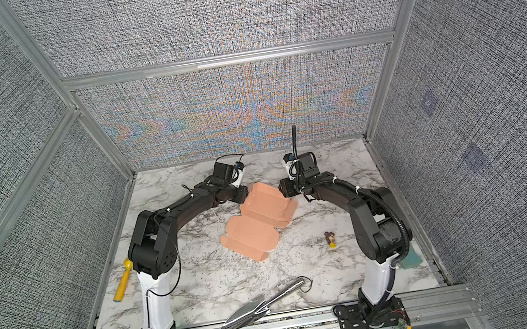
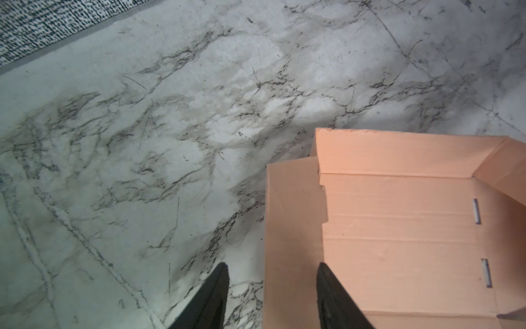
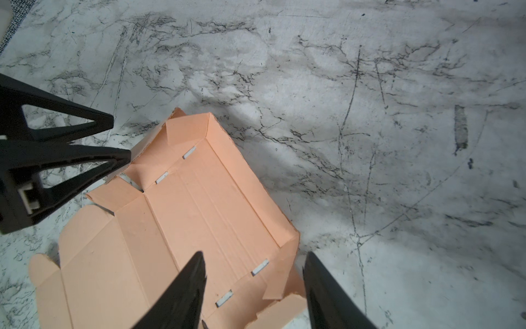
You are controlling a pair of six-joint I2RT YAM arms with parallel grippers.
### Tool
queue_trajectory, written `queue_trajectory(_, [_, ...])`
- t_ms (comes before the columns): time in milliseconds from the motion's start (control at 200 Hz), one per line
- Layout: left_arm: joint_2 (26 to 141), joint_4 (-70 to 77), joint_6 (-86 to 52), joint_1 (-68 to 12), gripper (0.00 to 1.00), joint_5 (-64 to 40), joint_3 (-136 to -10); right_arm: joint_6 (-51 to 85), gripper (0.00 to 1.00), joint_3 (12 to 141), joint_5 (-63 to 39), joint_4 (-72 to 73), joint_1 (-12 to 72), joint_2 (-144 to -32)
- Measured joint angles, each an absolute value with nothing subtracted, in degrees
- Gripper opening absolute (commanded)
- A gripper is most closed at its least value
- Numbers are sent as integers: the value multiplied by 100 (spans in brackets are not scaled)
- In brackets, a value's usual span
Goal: Assemble paper box
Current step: First fold the bottom flaps of a flat cardboard box at the center of the table.
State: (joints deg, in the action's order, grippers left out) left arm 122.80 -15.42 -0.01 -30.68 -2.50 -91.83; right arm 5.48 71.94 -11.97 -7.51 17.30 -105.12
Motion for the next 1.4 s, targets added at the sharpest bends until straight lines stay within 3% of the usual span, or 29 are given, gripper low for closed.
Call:
queue_trajectory(190, [12287,-1660,-1,-3168,53,-139,-9240,99,67,7990,-1651,-1160,1649,-11052])
queue_trajectory(555, [12256,-2056,-169,-3168,53,198,-9642,-880,69,9290,-2139,-2329,1629,-12197])
queue_trajectory(1121, [12324,-2283,-532,-2836,52,161,-9686,-1328,67,10009,-1800,-3299,1691,-12761])
queue_trajectory(1261, [12223,-2274,-609,-2792,52,43,-9585,-1411,60,10239,-1708,-3485,1737,-12912])
queue_trajectory(1401, [12167,-2259,-646,-2740,52,3,-9498,-1542,38,10370,-1549,-3649,1863,-13032])
